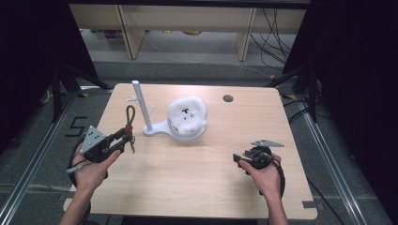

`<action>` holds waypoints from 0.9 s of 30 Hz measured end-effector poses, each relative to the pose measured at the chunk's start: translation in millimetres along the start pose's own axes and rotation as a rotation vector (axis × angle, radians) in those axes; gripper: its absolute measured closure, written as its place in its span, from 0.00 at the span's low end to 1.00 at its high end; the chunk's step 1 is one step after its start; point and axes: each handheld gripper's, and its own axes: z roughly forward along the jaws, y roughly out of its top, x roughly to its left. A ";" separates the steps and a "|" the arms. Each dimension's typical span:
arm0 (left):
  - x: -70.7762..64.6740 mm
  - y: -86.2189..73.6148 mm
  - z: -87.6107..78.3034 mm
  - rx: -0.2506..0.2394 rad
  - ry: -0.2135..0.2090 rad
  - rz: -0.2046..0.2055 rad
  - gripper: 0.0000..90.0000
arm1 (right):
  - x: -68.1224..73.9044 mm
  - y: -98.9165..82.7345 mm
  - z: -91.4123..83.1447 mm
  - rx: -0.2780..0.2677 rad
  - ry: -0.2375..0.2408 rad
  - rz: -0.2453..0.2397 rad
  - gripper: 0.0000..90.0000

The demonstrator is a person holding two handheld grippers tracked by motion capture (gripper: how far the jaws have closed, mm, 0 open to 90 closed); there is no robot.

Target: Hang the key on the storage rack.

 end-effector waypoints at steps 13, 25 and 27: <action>11.6 6.8 6.7 0.009 0.020 -0.005 0.75 | 1.0 -0.3 0.0 0.005 0.013 0.011 0.49; 18.0 8.9 18.5 0.025 0.029 -0.019 0.75 | 0.3 -0.7 0.9 -0.001 -0.002 0.000 0.49; 18.6 8.8 20.5 0.026 0.032 -0.020 0.75 | -2.6 0.1 -0.2 0.002 -0.012 -0.040 0.49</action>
